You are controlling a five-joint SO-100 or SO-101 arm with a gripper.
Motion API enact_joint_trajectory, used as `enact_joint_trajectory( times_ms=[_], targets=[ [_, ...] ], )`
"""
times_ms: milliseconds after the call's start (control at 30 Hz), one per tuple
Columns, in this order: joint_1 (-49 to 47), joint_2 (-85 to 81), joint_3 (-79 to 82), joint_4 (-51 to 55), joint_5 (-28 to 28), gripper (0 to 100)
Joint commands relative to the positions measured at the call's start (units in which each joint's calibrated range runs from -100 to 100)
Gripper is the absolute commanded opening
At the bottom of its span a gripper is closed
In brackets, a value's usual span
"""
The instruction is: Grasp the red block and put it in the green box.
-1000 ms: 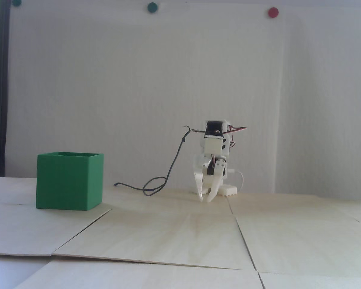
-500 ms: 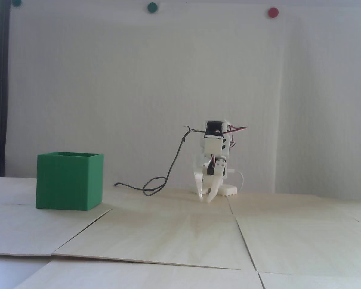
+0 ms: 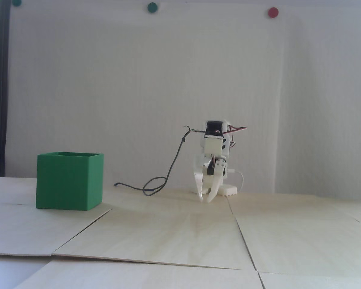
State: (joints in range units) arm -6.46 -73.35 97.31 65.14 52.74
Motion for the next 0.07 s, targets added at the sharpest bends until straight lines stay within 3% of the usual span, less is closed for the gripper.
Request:
enact_joint_trajectory(
  times_ms=[0,33],
  targets=[
    [-0.02,0.04,0.82,2.48,0.10,3],
    [-0.02,0.04,0.82,2.48,0.10,3]
  ],
)
